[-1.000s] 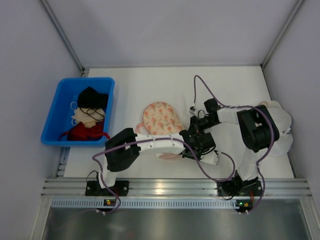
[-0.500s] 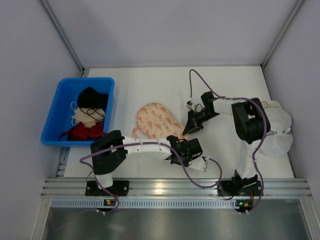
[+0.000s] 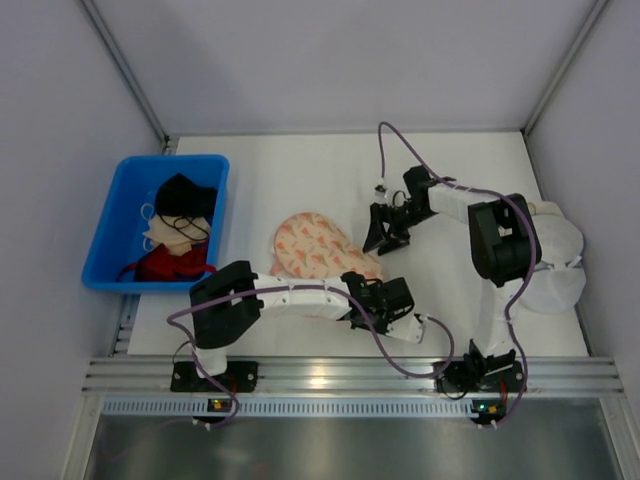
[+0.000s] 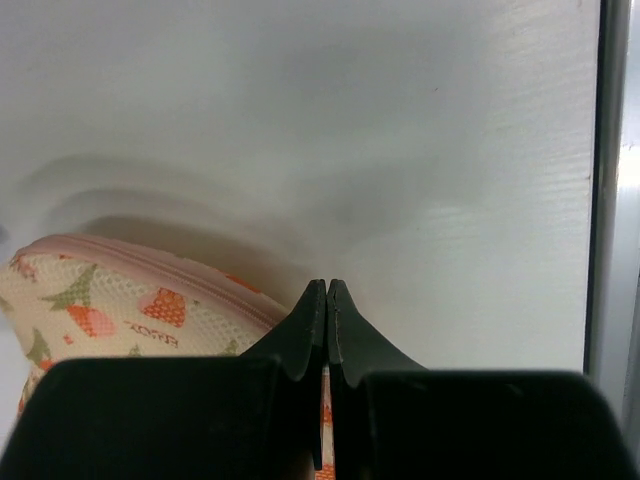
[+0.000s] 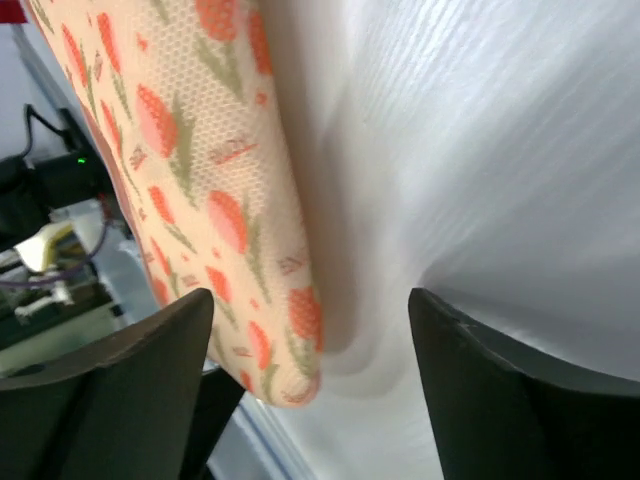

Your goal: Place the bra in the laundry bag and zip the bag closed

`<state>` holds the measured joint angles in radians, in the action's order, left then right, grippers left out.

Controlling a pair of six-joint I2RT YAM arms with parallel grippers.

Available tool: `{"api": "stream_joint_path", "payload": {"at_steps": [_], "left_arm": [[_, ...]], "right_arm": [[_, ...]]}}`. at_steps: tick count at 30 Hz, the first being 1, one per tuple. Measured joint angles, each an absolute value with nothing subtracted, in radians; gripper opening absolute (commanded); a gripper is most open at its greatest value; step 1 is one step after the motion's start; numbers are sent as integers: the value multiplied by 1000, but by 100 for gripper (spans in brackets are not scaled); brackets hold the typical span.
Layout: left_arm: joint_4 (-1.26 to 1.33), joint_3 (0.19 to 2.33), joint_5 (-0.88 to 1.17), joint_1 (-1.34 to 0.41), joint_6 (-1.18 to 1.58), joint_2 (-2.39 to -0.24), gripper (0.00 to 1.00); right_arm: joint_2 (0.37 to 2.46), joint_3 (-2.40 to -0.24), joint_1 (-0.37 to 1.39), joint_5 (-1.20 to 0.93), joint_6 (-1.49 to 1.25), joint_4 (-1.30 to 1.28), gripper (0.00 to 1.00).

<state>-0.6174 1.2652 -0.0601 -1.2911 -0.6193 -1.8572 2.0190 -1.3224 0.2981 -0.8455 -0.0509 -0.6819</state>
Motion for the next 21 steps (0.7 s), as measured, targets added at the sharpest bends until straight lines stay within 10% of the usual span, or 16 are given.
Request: {"api": "stream_joint_path", "payload": {"at_steps": [7, 21], "left_arm": [[-628, 1347, -61, -1271, -589, -1946, 0], [-620, 1432, -71, -1211, -574, -1963, 0]], "right_arm": [[1934, -1239, 218, -792, -37, -673, 91], [1891, -1054, 269, -984, -48, -712, 63]]}}
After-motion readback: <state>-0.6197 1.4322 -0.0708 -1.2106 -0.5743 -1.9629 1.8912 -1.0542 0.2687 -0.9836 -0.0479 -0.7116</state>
